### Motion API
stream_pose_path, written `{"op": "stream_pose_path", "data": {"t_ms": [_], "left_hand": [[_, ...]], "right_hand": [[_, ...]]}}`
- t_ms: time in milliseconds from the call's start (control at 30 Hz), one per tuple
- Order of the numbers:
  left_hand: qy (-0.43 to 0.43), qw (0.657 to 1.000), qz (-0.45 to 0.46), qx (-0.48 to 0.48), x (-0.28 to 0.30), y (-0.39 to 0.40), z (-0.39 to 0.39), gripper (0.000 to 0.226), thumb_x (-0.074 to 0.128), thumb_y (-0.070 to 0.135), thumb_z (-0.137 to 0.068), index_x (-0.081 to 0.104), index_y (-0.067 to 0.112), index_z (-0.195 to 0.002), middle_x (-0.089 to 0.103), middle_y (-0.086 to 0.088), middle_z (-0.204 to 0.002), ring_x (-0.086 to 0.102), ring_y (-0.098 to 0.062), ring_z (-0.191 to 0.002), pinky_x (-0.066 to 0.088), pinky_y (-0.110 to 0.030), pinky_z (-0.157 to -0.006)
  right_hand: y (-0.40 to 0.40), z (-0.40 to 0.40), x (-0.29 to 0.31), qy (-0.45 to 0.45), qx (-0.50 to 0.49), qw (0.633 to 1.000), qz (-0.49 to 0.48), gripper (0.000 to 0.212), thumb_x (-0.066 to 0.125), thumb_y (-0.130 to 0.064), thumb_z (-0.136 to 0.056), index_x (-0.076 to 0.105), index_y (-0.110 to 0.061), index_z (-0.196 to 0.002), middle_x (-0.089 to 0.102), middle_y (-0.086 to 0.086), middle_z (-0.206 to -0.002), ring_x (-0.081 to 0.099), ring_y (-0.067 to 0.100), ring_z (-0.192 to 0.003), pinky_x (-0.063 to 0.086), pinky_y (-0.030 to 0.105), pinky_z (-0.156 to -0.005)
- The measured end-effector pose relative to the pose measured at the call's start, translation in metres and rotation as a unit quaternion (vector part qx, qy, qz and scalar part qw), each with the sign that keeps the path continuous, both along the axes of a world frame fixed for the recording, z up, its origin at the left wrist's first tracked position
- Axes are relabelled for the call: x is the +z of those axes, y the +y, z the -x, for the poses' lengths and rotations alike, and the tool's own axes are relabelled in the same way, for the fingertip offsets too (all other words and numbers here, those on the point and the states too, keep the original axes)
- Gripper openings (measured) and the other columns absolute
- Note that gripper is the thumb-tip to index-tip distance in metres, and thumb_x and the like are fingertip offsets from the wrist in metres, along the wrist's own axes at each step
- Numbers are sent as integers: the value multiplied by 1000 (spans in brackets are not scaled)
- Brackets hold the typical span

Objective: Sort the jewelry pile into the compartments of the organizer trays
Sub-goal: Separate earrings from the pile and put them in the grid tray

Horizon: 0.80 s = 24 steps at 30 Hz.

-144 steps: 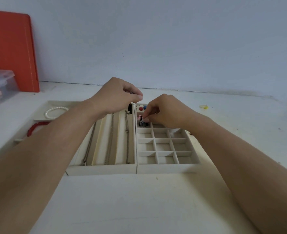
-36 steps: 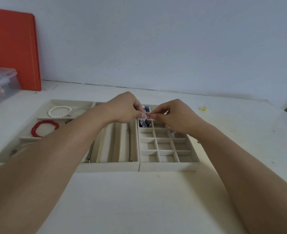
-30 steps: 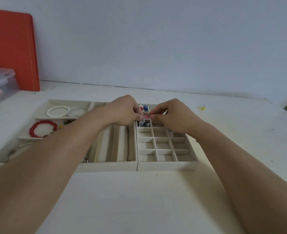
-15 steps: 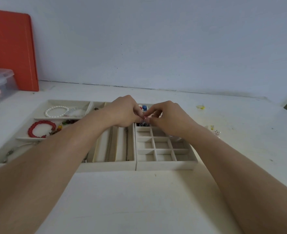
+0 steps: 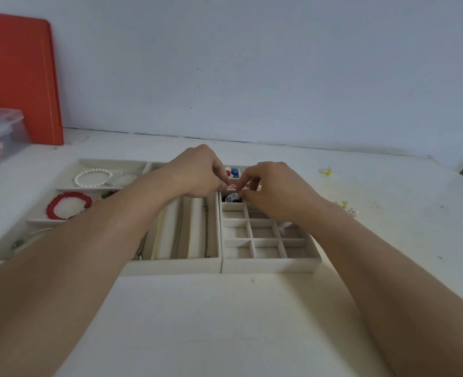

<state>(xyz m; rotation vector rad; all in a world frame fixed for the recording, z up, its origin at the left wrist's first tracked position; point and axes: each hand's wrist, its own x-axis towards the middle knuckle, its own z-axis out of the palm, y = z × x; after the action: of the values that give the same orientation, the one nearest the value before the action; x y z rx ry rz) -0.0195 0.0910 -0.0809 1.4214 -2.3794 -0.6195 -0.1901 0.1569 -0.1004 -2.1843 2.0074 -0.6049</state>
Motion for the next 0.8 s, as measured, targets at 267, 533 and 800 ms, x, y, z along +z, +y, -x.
{"op": "stream_pose_path", "data": {"t_ms": [267,533,800], "left_hand": [[28,999,23,34,2,-4,-4,6,75,23,-86,76,29,-87,60,11,-78,61,-13,-83,49,-25,-77],[30,999,24,30,2,-4,-4,5,75,23,-87,77,27,-88,58,11,-77,58,-12,-79,41,-23,-72],[38,998,35,29,1,-5,-4,3,77,28,-86,76,28,-89,59,11,-77,59,-10,-76,41,-23,-66]], "right_hand": [[-1,2,0,34,16,999,-39,22,61,-36,-97,76,-38,-113,67,-9,-91,61,16,-83,43,28,-68],[-1,2,2,59,22,996,-57,25,56,-34,-99,76,-37,-113,62,-10,-84,60,17,-84,40,28,-67],[1,-1,6,68,21,997,-31,26,54,-26,-99,76,-37,-109,71,-3,-97,61,20,-83,53,37,-75]]}}
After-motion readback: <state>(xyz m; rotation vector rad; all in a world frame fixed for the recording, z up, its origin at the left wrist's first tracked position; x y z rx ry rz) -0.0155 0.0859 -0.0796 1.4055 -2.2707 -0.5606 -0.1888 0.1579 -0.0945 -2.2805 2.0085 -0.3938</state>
